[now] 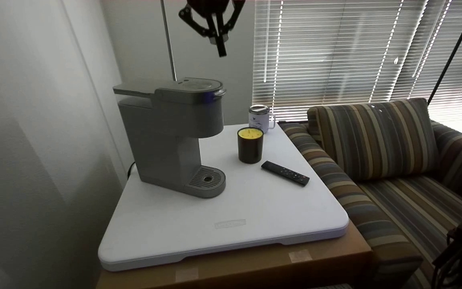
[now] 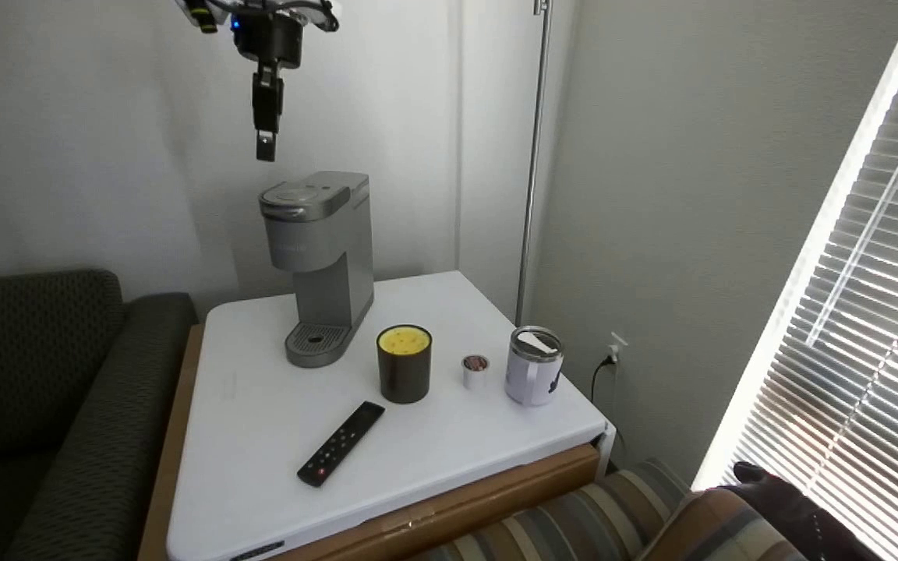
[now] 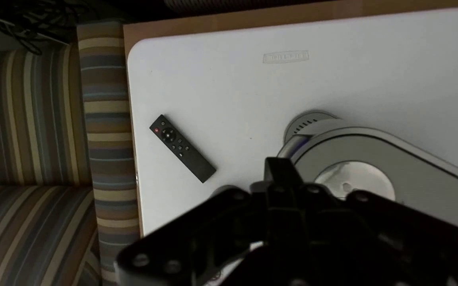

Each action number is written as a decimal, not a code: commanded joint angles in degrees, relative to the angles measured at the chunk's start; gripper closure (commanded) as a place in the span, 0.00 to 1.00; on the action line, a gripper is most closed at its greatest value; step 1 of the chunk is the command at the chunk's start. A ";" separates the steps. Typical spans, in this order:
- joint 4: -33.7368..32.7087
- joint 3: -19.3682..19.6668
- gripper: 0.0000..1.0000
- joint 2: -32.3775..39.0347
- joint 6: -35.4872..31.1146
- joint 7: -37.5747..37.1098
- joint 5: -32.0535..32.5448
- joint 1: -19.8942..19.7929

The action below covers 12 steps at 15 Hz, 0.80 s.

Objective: Close the lid of the coffee maker

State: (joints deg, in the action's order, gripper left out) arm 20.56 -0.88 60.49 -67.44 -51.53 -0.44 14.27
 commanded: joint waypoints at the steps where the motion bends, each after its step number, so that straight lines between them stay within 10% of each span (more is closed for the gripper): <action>1: 0.91 -1.65 1.00 -4.54 3.03 10.08 -1.65 -1.11; 7: 1.42 -1.58 1.00 -8.04 6.75 28.62 -0.83 -0.78; 8: 1.52 -1.51 0.74 -8.27 7.08 31.86 -0.52 -0.67; 12: 1.67 -1.19 0.53 -9.32 9.21 44.47 1.16 0.28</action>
State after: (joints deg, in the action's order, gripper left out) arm 20.56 -1.98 53.16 -60.44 -15.35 -0.42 14.38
